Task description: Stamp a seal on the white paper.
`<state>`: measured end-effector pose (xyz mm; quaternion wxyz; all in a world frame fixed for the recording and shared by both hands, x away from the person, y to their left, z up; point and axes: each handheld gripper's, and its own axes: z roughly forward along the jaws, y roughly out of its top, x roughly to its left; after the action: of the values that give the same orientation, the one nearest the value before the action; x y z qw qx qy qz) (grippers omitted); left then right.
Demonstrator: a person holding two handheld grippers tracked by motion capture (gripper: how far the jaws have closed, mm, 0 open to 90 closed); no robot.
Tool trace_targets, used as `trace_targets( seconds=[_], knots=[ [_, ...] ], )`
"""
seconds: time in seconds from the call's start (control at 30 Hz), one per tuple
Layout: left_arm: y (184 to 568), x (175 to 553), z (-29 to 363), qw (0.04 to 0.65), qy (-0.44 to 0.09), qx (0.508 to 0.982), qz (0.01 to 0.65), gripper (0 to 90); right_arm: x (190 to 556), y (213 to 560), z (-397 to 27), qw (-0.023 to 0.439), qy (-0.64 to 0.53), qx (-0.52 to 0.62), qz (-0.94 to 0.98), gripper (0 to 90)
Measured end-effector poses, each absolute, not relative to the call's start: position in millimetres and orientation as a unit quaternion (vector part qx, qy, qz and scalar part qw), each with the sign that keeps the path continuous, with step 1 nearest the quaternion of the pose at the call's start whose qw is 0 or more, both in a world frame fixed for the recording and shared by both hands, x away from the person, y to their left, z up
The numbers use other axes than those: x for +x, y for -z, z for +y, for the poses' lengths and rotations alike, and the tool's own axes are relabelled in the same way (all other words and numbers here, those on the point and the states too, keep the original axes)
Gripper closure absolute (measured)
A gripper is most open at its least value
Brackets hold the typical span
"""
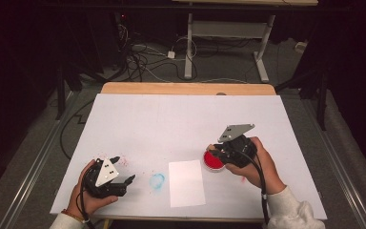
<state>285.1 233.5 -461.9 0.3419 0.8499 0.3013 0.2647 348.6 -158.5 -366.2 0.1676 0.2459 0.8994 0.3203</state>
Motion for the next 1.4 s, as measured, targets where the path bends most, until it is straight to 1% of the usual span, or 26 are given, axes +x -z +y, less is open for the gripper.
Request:
trace_targets(
  seconds=[0.9, 1.4],
  knots=[
    [462.0, 289.6, 227.9, 0.344, -0.260, 0.853, 0.293, 19.8, 321.2, 397.0, -114.5, 0.126, -0.296, 0.182, 0.929, 75.9],
    [462.0, 289.8, 227.0, 0.340, -0.261, 0.854, 0.294, 19.8, 317.8, 423.0, -96.8, 0.106, -0.269, 0.162, 0.944, 76.0]
  ],
)
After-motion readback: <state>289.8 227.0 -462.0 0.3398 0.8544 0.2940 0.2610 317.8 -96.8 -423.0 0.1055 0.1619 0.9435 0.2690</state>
